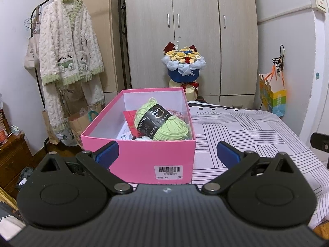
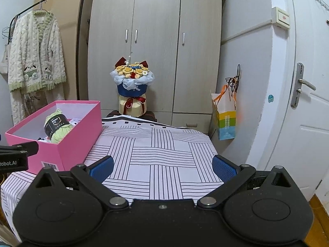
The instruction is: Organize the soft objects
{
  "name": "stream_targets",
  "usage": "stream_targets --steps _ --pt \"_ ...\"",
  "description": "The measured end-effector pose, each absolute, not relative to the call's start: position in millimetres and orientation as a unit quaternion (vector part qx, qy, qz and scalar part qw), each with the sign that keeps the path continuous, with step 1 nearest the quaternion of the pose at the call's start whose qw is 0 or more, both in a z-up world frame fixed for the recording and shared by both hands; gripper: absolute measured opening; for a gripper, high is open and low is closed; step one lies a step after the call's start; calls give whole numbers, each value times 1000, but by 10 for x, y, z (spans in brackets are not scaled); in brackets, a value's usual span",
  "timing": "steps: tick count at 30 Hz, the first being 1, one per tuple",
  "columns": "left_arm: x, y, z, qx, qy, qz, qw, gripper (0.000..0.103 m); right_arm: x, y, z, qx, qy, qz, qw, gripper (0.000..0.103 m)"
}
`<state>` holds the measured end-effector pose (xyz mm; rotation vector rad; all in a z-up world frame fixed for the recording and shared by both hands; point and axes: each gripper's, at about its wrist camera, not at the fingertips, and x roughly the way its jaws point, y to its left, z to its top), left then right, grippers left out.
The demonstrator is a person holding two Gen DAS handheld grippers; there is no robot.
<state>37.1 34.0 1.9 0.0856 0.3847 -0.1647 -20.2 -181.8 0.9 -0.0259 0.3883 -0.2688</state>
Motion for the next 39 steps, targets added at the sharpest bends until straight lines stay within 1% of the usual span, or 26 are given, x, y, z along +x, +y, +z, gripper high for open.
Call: stream_targets --steps 16,39 --pt "398 337 -66 52 189 -83 977 103 -208 -1820 -11 -10 181 -144 973 103" --pt "360 354 -43 52 182 -87 978 103 -190 -1815 -31 -9 190 -147 971 103"
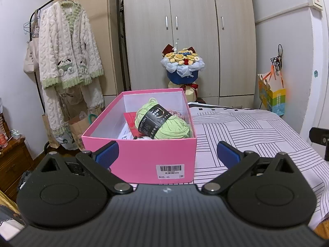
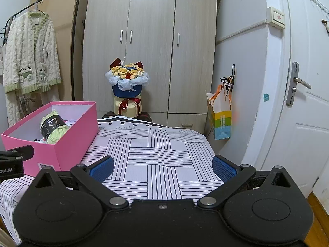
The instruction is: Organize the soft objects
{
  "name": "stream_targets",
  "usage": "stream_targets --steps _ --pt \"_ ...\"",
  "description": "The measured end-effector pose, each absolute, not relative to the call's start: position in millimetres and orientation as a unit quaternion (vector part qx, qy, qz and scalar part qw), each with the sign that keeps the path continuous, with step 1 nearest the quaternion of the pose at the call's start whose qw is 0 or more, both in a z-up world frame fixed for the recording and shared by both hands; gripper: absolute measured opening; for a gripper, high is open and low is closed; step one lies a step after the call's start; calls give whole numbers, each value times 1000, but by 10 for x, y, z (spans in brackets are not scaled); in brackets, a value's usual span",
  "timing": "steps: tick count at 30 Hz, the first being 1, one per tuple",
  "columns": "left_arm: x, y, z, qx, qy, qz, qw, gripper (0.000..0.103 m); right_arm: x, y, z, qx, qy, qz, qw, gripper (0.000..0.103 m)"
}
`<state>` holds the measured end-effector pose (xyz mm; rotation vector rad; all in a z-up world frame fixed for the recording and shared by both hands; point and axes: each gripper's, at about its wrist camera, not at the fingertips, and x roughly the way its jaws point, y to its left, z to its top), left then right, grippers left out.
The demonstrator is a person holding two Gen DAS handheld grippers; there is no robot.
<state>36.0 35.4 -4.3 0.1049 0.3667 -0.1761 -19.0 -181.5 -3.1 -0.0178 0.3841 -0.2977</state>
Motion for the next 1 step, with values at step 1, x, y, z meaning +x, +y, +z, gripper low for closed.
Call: stream_targets --steps 1 --pt "359 353 -43 52 182 -88 978 103 -192 -1815 -32 -8 190 -148 971 103"
